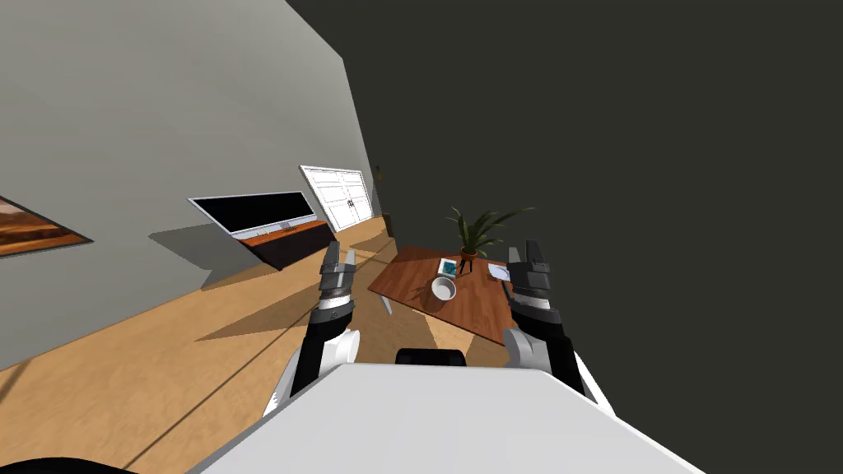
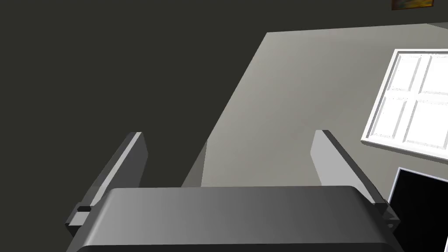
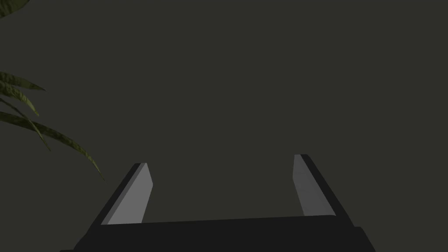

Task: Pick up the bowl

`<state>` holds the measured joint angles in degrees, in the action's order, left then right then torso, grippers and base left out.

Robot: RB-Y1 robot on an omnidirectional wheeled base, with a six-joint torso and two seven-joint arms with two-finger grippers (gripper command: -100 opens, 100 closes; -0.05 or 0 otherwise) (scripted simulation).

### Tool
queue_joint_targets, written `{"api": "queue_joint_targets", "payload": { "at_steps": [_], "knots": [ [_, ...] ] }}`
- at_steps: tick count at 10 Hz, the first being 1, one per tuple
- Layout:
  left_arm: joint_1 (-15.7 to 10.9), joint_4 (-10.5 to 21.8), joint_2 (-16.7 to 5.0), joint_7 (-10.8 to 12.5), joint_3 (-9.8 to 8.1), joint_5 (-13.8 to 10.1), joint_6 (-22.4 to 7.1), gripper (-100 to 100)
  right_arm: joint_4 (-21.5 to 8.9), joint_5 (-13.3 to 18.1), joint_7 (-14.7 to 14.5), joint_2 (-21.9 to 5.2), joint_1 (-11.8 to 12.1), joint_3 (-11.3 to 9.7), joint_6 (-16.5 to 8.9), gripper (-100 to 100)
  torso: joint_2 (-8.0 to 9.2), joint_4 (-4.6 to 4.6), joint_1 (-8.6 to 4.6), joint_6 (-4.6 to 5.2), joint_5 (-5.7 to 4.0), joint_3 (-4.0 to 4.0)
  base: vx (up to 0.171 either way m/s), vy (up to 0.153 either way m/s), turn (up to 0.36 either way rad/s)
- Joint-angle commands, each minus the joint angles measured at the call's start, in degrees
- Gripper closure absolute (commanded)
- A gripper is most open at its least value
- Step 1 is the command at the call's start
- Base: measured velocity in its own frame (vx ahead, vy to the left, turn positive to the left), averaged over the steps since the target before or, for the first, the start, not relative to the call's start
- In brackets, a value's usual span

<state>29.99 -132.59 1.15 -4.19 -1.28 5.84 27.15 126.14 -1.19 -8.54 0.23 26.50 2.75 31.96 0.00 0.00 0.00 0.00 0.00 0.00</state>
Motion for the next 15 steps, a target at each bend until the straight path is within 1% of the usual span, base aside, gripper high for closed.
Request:
{"api": "queue_joint_targets", "payload": {
  "at_steps": [1, 3, 6, 10, 13, 14, 15],
  "knots": [
    [0.0, 0.0, 0.0, 0.0, 0.0, 0.0, 0.0, 0, -1.0, 0.5, -0.4, -2.1, 0.5, 0.0, -0.6, -100, 0.0, 0.0, 0.0, 0.0, 0.0, 0.0, -0.031, 0.019, 0.138],
    [0.0, 0.0, 0.0, 0.0, 0.01, 0.0, 0.0, 0, -2.6, 1.2, -0.9, -4.3, 1.1, 0.0, -1.6, -100, 0.25, 0.05, 0.12, -0.02, 0.03, 0.14, -0.092, 0.039, 0.192],
    [0.0, 0.0, 0.0, 0.0, 0.01, 0.0, 0.0, 0, -6.0, 2.9, -2.1, -8.2, 2.5, 0.0, -3.9, -100, 0.41, 0.09, 0.19, -0.02, 0.04, 0.23, -0.099, 0.056, 0.219],
    [0.0, 0.0, 0.0, 0.0, 0.01, 0.0, 0.0, 0, -12.2, 6.1, -4.3, -13.5, 5.0, -0.3, -8.3, -100, 0.44, 0.1, 0.29, -0.02, 0.07, 0.25, -0.107, 0.084, 0.308],
    [0.0, 0.0, 0.0, 0.0, 0.01, 0.0, 0.0, 0, -17.8, 9.1, -6.2, -17.6, 7.0, -1.0, -12.4, -100, 0.29, 0.07, 0.28, -0.01, 0.07, 0.18, -0.058, 0.11, 0.35],
    [0.0, 0.0, 0.0, 0.0, 0.01, 0.0, 0.0, 0, -19.2, 10.2, -6.9, -18.9, 7.6, -1.3, -13.9, -100, 0.26, 0.06, 0.28, 0.0, 0.07, 0.15, -0.031, 0.114, 0.324],
    [0.0, 0.0, 0.0, 0.0, 0.01, 0.0, 0.0, 0, -19.8, 10.2, -6.9, -18.9, 7.6, -1.3, -13.9, -100, 0.22, 0.06, 0.29, 0.0, 0.07, 0.13, -0.018, 0.065, 0.093]
  ]
}}
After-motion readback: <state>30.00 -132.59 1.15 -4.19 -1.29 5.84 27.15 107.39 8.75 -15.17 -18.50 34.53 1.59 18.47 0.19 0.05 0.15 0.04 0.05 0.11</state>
